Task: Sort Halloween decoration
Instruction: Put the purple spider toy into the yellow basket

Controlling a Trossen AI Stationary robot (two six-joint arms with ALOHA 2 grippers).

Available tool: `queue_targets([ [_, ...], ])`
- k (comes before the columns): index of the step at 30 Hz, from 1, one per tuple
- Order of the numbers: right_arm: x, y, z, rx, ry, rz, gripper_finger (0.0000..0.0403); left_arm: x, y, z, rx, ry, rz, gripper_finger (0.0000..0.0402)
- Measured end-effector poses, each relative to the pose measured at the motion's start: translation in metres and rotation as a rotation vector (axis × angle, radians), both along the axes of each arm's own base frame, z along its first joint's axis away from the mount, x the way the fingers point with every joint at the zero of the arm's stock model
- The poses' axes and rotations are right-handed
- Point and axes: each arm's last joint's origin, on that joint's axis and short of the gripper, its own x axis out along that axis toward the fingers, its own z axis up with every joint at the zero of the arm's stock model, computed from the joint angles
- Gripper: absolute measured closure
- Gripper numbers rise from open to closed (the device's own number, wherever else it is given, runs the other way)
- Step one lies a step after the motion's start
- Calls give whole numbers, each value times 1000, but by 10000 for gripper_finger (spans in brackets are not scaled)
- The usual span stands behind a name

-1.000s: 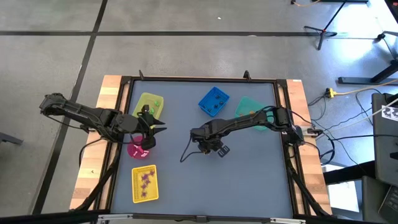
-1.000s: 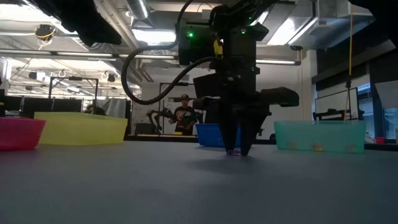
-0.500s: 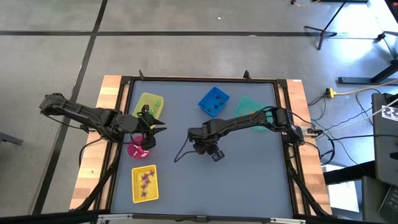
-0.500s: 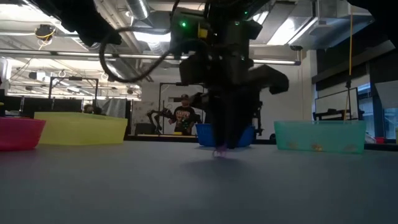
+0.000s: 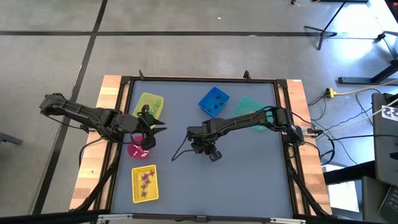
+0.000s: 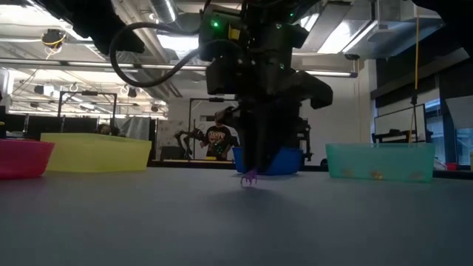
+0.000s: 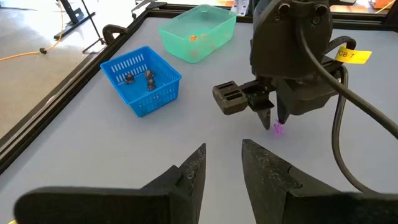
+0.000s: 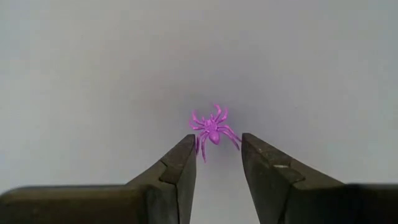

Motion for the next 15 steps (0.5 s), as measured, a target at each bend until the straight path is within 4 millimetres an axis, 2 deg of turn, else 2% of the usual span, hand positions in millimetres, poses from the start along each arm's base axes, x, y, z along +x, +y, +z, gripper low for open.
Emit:
queue_targets([
  [15,4,1,2,36,-40,-32,276,0,0,0,-2,-1,0,311],
])
